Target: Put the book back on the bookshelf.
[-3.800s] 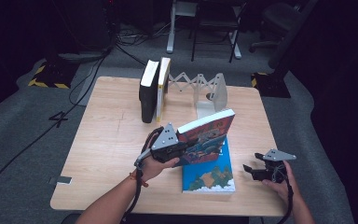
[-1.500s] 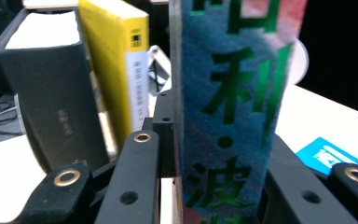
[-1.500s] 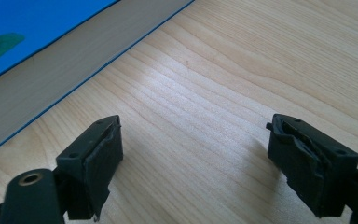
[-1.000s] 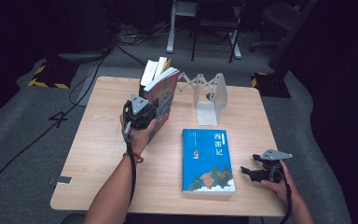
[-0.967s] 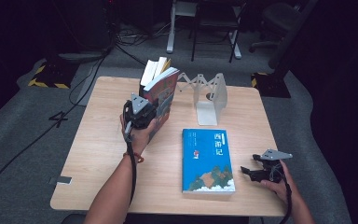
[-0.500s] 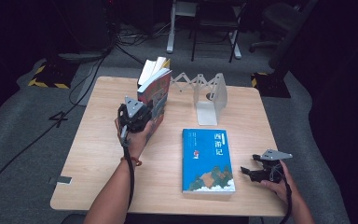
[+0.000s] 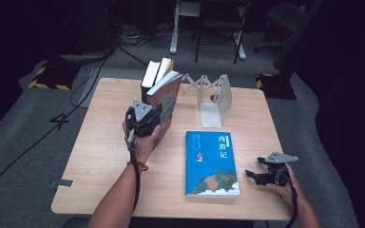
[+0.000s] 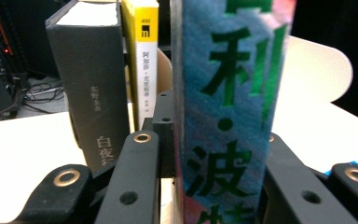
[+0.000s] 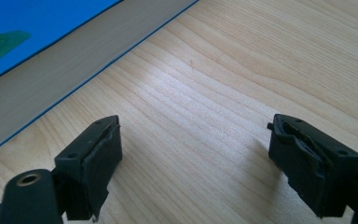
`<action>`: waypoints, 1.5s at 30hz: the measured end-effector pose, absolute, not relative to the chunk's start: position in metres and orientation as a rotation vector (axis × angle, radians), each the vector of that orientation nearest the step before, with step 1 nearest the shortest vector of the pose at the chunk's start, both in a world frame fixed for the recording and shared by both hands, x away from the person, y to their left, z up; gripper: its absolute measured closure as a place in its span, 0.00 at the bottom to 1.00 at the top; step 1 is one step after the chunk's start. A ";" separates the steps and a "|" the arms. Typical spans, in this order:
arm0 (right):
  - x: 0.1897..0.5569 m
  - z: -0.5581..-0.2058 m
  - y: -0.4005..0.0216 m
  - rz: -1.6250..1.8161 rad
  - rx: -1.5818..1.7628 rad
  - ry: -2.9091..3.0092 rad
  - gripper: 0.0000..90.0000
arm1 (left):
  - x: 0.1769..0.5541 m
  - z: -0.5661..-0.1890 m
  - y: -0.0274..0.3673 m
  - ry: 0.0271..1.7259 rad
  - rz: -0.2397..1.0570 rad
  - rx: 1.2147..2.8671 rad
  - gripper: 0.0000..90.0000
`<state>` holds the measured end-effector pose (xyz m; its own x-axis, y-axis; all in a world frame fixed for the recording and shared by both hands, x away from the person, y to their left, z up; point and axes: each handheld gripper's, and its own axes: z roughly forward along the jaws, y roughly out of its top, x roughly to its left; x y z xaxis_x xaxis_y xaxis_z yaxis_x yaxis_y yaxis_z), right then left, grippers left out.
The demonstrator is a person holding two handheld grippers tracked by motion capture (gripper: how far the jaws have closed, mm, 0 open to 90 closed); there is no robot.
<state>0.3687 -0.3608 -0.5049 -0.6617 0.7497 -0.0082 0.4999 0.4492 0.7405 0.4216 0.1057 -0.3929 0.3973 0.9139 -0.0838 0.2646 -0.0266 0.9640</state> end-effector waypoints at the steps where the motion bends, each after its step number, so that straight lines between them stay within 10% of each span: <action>1: 0.369 -0.505 -0.361 1.045 1.065 2.370 0.19 | 0.422 -0.392 0.104 1.085 0.728 1.545 0.82; 45: 0.369 -0.505 -0.360 1.046 1.052 2.383 0.18 | 0.488 -0.405 0.033 1.091 0.745 1.497 0.82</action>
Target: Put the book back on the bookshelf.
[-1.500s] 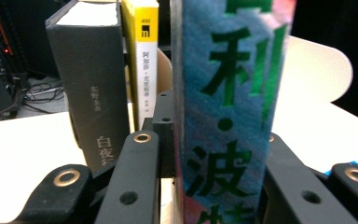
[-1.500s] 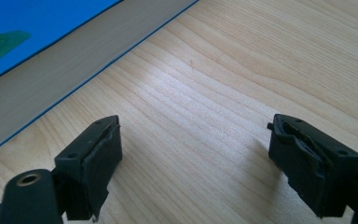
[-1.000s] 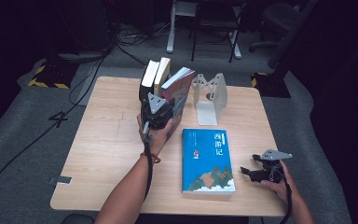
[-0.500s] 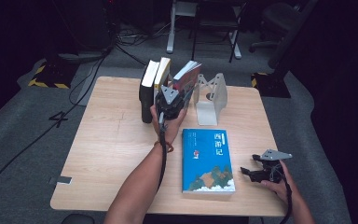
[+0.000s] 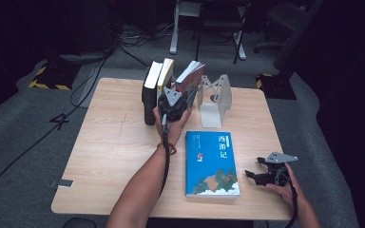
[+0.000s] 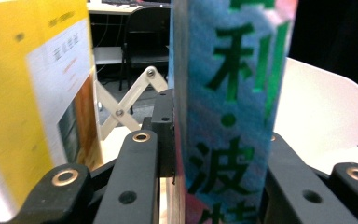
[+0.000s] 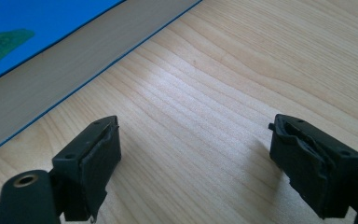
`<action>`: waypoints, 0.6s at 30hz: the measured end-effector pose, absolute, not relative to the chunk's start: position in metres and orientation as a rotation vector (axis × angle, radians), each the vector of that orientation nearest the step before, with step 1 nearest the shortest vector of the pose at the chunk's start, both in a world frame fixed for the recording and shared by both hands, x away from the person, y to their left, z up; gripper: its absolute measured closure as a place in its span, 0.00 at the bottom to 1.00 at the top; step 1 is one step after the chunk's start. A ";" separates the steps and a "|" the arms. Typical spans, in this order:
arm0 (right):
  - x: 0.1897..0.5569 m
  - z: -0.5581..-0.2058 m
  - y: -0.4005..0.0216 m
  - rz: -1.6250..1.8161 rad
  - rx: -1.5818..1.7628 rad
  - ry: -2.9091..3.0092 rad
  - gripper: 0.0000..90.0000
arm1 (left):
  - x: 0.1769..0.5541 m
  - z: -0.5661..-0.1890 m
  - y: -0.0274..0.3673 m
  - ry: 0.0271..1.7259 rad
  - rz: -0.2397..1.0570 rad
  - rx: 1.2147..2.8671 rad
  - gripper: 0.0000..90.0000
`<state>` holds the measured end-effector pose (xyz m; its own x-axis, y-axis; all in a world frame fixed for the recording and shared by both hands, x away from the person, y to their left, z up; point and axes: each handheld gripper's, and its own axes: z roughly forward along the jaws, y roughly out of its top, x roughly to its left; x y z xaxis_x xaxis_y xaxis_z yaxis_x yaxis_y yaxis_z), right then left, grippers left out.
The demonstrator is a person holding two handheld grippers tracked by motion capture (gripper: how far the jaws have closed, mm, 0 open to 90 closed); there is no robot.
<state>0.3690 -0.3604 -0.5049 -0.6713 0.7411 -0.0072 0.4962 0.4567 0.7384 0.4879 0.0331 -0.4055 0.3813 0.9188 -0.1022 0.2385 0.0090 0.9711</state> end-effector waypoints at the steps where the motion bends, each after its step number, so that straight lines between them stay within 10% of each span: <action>1: 0.369 -0.505 -0.360 1.047 1.052 2.383 0.18 | 0.487 -0.407 0.037 1.092 0.736 1.497 0.82; 18: 0.369 -0.505 -0.360 1.046 1.054 2.382 0.18 | 0.474 -0.436 0.054 1.026 0.643 1.515 0.70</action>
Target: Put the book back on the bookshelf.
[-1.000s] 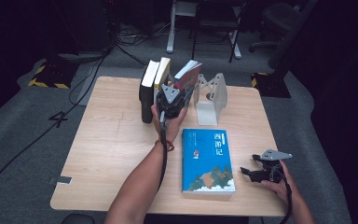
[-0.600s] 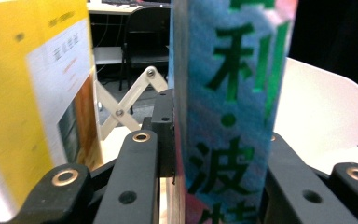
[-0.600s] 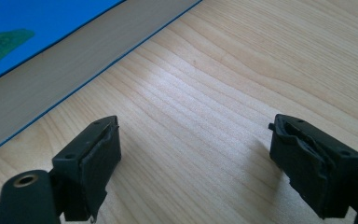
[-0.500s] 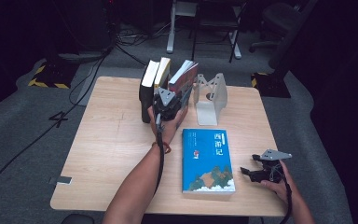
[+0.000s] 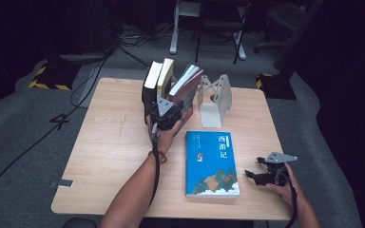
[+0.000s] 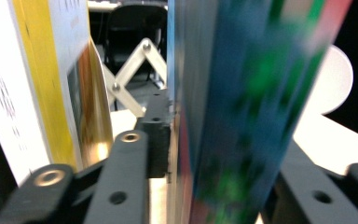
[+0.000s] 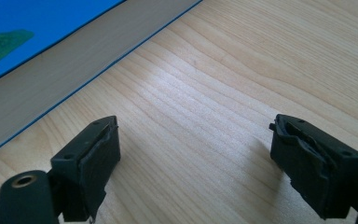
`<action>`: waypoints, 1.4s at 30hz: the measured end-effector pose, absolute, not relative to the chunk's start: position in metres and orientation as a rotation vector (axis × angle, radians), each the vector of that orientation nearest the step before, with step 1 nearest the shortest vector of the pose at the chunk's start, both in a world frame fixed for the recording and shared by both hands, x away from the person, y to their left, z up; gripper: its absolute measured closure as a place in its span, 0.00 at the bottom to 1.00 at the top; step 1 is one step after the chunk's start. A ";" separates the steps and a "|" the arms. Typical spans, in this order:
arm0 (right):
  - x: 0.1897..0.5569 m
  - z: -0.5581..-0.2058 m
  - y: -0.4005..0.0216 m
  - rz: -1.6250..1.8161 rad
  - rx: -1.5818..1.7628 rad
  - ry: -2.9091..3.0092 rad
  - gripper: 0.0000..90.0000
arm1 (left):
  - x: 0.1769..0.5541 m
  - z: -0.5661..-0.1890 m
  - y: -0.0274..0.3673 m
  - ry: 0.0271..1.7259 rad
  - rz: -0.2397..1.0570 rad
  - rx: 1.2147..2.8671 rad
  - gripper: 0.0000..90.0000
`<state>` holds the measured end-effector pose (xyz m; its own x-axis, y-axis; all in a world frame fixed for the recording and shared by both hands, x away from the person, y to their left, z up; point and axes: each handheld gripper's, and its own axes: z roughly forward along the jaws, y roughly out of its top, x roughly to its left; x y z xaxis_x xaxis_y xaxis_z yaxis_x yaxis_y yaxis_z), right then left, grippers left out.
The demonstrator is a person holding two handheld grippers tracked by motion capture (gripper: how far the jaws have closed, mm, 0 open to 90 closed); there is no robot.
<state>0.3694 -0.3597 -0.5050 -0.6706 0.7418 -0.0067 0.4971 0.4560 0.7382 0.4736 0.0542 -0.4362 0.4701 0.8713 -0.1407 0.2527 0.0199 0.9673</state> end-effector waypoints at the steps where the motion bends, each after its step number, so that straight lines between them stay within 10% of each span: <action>1: 0.369 -0.505 -0.360 1.046 1.053 2.382 0.18 | 0.472 -0.439 0.055 1.038 0.643 1.517 0.68; 42: 0.370 -0.505 -0.359 1.043 1.052 2.384 0.17 | 0.462 -0.477 0.031 1.036 0.720 1.706 0.82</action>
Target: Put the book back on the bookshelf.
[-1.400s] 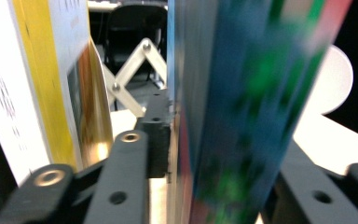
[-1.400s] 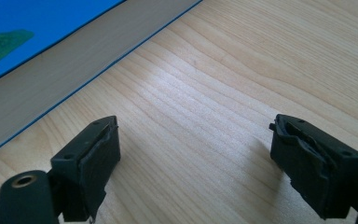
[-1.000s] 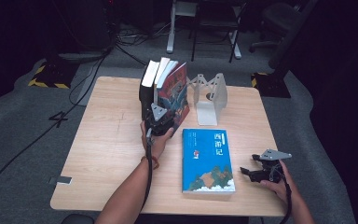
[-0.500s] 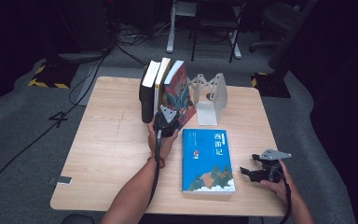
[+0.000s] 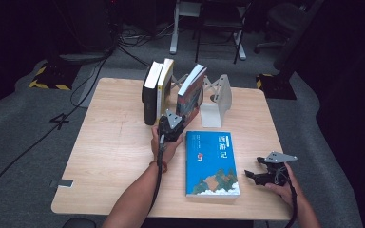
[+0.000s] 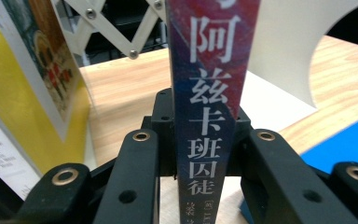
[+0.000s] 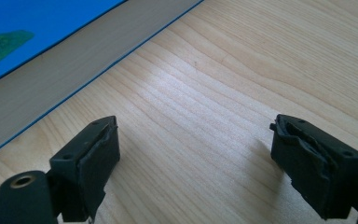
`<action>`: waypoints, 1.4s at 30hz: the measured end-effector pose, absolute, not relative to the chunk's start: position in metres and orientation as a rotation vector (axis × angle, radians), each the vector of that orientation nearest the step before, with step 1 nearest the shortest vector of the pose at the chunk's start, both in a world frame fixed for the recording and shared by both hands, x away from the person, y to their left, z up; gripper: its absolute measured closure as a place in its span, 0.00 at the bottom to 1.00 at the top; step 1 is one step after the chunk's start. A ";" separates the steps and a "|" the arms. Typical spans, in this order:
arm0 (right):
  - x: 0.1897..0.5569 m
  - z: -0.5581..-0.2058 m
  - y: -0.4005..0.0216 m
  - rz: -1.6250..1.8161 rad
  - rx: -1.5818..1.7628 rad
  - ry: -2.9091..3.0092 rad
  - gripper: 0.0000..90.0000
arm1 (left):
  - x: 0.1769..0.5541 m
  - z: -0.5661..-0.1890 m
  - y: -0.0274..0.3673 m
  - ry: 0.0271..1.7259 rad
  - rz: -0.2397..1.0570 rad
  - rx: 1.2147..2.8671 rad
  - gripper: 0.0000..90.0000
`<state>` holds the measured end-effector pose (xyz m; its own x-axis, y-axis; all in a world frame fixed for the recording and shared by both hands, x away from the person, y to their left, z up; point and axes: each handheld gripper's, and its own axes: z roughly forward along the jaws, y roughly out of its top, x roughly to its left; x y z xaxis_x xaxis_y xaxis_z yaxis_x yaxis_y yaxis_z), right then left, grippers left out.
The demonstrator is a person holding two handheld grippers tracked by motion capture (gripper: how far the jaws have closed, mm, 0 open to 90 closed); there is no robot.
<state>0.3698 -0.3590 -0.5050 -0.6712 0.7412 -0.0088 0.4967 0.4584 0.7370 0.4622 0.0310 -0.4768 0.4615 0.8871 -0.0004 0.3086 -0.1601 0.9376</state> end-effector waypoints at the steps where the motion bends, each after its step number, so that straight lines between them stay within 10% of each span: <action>1: 0.370 -0.505 -0.359 1.043 1.051 2.383 0.17 | 0.461 -0.477 0.029 1.042 0.714 1.704 0.82; 42: 0.369 -0.505 -0.359 1.042 1.039 2.391 0.17 | 0.500 -0.475 0.006 1.235 0.761 1.618 0.79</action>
